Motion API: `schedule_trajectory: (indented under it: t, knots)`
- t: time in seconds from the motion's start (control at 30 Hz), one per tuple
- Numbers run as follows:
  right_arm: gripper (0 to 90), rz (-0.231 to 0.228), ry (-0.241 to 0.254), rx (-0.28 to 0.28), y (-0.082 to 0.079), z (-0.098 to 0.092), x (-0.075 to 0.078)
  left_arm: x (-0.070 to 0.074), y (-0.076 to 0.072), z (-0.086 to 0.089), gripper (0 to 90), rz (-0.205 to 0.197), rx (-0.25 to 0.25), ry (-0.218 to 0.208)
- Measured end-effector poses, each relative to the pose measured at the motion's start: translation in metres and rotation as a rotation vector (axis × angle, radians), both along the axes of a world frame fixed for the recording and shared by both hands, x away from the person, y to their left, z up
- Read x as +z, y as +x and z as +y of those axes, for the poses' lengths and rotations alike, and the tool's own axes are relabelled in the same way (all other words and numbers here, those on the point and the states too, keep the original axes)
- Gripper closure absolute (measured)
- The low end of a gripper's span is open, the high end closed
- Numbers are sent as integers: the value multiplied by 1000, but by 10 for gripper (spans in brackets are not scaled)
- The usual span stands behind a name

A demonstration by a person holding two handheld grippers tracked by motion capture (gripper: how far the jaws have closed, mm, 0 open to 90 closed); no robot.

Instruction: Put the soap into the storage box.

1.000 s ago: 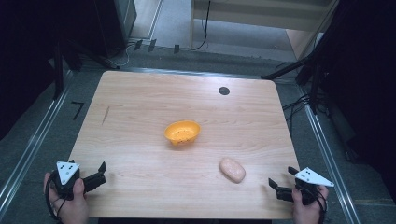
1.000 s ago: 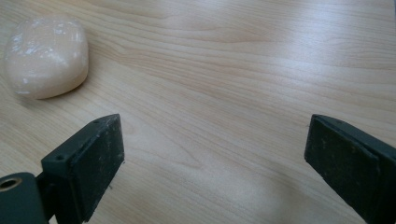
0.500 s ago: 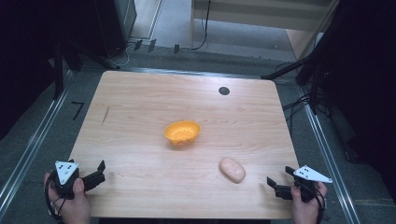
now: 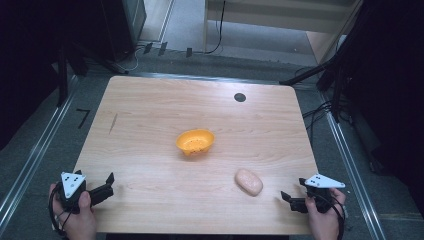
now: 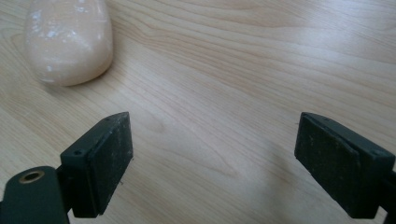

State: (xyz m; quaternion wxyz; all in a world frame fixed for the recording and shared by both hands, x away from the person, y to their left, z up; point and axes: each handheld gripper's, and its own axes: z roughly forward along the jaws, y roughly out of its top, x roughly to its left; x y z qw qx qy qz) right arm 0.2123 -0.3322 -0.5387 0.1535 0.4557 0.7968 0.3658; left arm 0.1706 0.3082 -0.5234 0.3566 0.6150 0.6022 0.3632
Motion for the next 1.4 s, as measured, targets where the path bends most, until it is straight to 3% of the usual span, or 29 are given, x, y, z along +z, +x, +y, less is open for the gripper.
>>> schedule_trajectory:
  t: [0.5, 0.8, 1.4]
  knots:
    - [123, 97, -75, 89, 14, 34, 7, 0, 1, -2, 40, 8, 11, 16]
    - [124, 116, -93, 139, 19, 49, 12, 0, -1, -1, 0, -8, 25, 11]
    - [127, 141, -125, 208, 28, 80, 14, 0, 1, -2, 0, 8, 22, 18]
